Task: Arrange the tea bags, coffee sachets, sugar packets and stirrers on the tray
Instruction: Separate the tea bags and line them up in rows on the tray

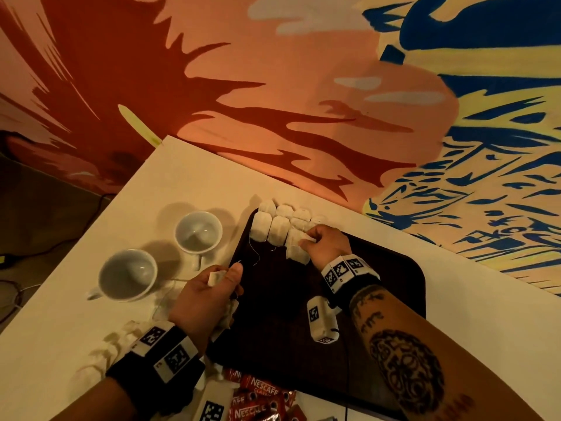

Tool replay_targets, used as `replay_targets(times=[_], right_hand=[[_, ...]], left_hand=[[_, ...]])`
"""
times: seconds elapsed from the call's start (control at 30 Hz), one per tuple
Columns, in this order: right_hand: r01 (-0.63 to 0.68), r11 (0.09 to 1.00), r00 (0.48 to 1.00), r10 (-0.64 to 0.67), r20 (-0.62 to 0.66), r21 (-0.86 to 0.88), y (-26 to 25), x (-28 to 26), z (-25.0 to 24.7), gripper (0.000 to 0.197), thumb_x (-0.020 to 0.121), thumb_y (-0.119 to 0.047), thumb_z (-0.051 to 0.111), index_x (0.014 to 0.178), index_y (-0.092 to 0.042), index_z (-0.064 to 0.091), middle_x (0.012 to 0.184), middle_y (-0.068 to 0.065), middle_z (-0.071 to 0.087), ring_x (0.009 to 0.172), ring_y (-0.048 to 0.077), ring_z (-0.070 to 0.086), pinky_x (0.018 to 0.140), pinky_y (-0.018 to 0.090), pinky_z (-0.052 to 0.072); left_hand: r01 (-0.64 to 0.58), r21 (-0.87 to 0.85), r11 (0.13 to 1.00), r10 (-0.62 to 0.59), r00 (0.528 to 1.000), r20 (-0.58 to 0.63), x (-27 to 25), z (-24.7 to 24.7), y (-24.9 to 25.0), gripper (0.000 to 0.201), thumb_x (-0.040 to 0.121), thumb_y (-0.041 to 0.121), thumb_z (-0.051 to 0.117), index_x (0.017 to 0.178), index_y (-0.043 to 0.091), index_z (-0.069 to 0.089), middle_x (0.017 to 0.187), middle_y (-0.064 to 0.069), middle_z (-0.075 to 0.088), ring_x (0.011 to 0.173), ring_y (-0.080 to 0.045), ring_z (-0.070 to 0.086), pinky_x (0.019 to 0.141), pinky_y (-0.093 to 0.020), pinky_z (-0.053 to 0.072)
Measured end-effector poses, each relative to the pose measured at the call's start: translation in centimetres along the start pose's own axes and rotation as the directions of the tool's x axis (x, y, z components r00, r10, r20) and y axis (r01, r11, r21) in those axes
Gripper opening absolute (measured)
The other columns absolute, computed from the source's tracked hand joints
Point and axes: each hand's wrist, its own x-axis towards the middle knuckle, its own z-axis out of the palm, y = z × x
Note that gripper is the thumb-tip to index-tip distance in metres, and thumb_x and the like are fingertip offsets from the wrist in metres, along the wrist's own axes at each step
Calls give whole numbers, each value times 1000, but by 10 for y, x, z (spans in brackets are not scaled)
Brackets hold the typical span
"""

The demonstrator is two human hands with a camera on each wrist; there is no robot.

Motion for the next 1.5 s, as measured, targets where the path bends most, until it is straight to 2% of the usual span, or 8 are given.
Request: replay_targets(times=[0.27,0.43,0.6,0.77,0.87,1.03,1.3,1.5], right_hand=[[101,988,988,-86,-127,115,-13,-32,-13,26,86,-33,68,111,-27,64,108,1,63,94,16,63,84,28,49],[315,865,921,-378,95,390,-46,-114,-15,18,86,-41,74,102,-33,70,95,-13,71,87,-1,65,80,18,50],[401,872,881,-451,141,282,-46,-148,-5,32,80,-41,80,109,-34,69,106,-6,54,93,1,57,87,16,45],[354,797,910,-413,16,489,-37,-160,-3,12,83,-31,78,87,-28,67,89,-4,69,82,7,66,76,23,53],[302,753,935,-353,-28,585,-33,-163,-4,12,86,-30,78,87,-24,67,80,-5,74,73,7,68,70,23,53],[215,674,966,-253,-52,706,-28,-168,-3,15,86,-23,77,89,-16,64,73,-1,71,64,10,65,57,24,47],[244,720,947,-322,1,650,-21,-174,4,13,87,-27,76,95,-21,68,88,-4,74,79,6,69,72,28,57],[331,767,921,-389,-11,549,-20,-164,4,31,87,-23,76,114,-35,64,99,-16,72,98,-5,64,87,12,48]], left_hand=[[149,-165,975,-131,985,114,3,6,7,64,89,72,42,82,10,59,74,-14,48,50,-19,39,45,-24,33],[206,-300,931,-135,961,242,-2,20,11,67,97,62,32,91,2,61,70,-13,58,45,-20,52,39,-22,40],[131,-273,953,-68,971,228,-14,27,10,78,88,69,47,120,1,67,121,-27,65,113,-37,65,106,-51,43],[88,-130,988,-46,954,296,-25,30,8,71,78,77,54,104,15,76,74,-31,59,62,-39,61,62,-33,48],[-3,-171,985,50,961,273,-32,32,6,67,76,72,66,111,15,71,94,-41,57,80,-39,59,73,-45,44],[-40,-290,956,104,973,208,-41,36,6,35,77,38,69,95,8,64,50,-2,48,30,-9,35,34,-14,30],[-103,-320,942,130,990,64,-44,37,8,28,70,25,76,92,9,71,66,-10,66,45,-14,60,39,-21,45],[-200,-17,980,200,980,16,-38,27,7,7,83,23,75,84,16,76,75,-8,74,74,-23,69,73,-37,56]])
